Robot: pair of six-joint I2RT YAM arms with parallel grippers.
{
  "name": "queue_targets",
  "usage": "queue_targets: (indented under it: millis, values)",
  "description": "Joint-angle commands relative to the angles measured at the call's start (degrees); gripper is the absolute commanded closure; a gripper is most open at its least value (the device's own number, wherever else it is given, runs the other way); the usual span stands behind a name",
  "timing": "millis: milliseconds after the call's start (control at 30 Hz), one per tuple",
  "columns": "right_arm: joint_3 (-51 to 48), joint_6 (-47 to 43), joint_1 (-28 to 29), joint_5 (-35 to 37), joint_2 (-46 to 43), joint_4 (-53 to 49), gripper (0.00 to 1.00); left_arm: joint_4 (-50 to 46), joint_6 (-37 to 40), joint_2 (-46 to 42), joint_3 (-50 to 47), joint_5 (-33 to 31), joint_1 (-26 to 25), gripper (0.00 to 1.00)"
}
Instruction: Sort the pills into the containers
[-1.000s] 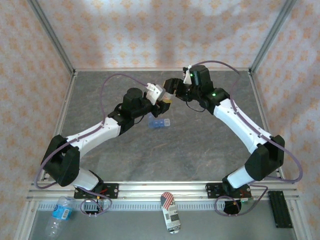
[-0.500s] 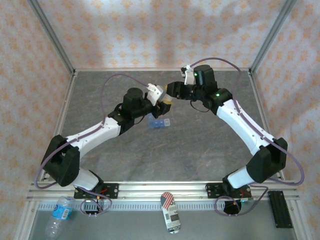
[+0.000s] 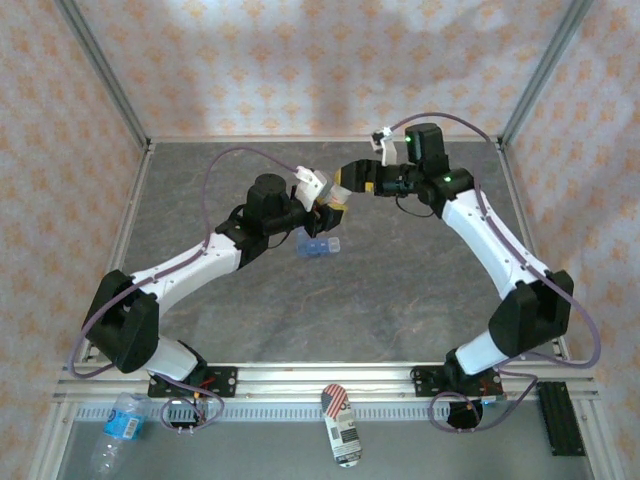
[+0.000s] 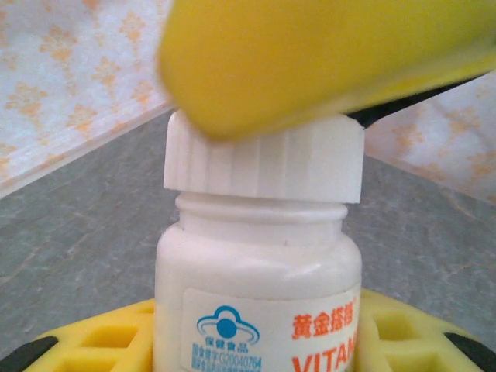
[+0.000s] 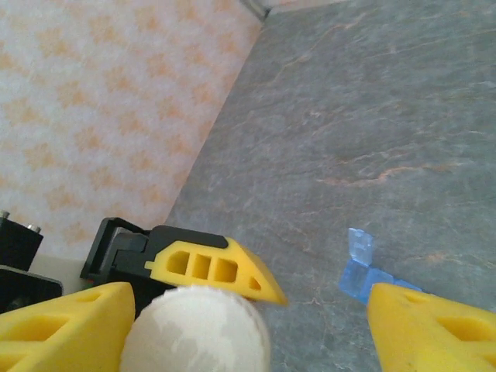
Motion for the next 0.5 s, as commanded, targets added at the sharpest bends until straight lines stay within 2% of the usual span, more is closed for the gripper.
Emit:
queue_targets:
  millis: [0, 133, 267, 467]
  values:
    - [-2.4, 11.9, 0.0, 11.2, -5.0, 3.7, 0.21, 2.6, 3.5, -0.8, 1.3, -5.8, -0.1, 1.00]
    - [-4.8, 15.8, 2.6, 17.0, -7.3, 4.3, 0.21, 3.1, 4.1, -0.1, 1.3, -6.4, -0.1, 1.00]
    - [-4.3, 15.1, 5.5, 18.0, -6.1, 4.3, 0.18, 3.8, 3.8, 0.3, 1.3, -6.0, -0.1, 1.00]
    - [-2.3, 15.2, 6.9, 18.0, -2.8, 4.7, 0.17, 3.5, 3.4, 0.4, 1.5, -5.5, -0.2, 1.00]
